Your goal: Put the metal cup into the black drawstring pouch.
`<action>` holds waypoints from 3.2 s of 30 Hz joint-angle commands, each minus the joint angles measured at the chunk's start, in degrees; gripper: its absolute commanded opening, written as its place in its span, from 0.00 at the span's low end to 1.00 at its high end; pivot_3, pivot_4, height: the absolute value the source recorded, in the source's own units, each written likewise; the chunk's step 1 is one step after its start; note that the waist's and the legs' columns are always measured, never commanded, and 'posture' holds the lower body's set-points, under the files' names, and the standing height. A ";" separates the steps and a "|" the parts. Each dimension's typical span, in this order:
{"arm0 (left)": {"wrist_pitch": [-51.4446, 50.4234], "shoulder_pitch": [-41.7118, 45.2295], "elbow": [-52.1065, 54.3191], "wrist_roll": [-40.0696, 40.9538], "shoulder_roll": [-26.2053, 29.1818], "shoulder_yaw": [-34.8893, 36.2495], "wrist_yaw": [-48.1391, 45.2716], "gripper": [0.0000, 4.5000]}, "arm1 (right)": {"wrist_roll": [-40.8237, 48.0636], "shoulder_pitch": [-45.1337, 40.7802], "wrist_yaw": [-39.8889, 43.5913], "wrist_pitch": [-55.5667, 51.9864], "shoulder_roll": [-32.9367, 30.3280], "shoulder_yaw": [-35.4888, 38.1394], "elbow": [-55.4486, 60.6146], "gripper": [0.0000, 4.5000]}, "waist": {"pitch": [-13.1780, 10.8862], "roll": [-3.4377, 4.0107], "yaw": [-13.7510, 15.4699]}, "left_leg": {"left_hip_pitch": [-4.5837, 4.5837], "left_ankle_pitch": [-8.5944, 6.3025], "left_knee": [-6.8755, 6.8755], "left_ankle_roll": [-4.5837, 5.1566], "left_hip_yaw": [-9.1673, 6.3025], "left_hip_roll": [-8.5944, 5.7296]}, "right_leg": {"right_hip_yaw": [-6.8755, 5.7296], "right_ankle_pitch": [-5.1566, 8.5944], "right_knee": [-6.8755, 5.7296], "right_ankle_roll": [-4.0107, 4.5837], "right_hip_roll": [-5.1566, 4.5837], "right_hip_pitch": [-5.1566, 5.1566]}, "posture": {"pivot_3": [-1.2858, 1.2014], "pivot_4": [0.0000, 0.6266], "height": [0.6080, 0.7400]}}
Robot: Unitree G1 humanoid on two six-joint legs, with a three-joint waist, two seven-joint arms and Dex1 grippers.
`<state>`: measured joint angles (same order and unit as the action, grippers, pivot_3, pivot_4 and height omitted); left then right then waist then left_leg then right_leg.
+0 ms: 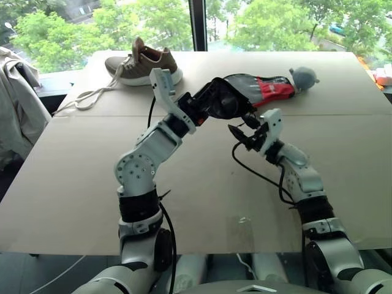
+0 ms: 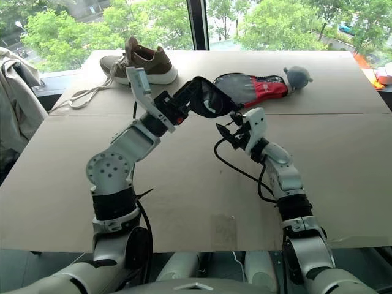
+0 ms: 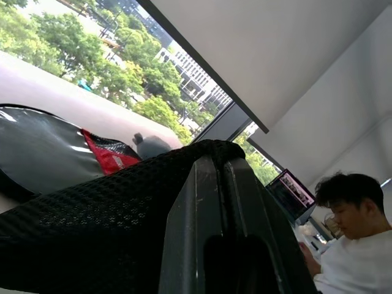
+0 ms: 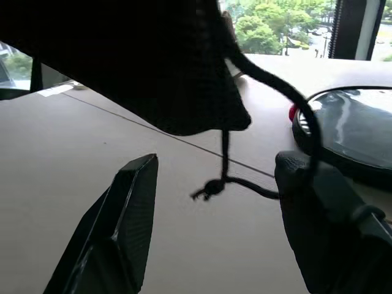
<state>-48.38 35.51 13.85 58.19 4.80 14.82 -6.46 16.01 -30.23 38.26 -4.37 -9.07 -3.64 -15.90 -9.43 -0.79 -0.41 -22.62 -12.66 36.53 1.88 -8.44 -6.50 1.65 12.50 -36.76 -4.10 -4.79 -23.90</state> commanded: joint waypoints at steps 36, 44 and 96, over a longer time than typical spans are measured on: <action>4.22 -0.95 2.42 1.10 -0.55 -1.78 0.13 0.00 | 3.48 2.27 2.62 -5.19 -3.60 3.07 5.57 0.60 | 0.00 0.00 -0.27 | 0.00 0.00 0.00 0.00 0.01 0.00 | 0.01 0.00 -0.02 0.00 -0.01 -0.01 | 0.52 0.24 0.97; 4.81 -0.98 2.27 1.12 -0.95 -2.06 0.11 0.00 | 3.93 3.46 3.35 -6.48 -4.79 3.40 7.10 0.60 | 0.00 0.00 -0.29 | 0.00 0.00 0.00 0.00 0.02 0.00 | 0.02 0.00 -0.02 0.00 -0.01 -0.01 | 0.52 0.24 0.97; 5.65 -5.37 4.07 5.22 1.67 -0.47 -1.69 0.30 | -19.63 -19.39 -25.09 30.06 -11.83 6.67 -9.47 0.00 | 0.00 0.01 -0.50 | 0.00 0.00 -0.13 -0.01 0.16 0.04 | 0.24 -0.01 0.00 -0.01 0.05 -0.16 | 0.52 0.24 0.97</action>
<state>-43.16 30.38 15.21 62.21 5.90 13.72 -7.24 -5.49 -47.76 13.20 25.19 -21.10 2.16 -27.79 -9.44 -0.79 -0.91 -22.61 -12.66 36.40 1.87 -8.26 -6.46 1.93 12.49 -36.76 -4.10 -4.74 -24.06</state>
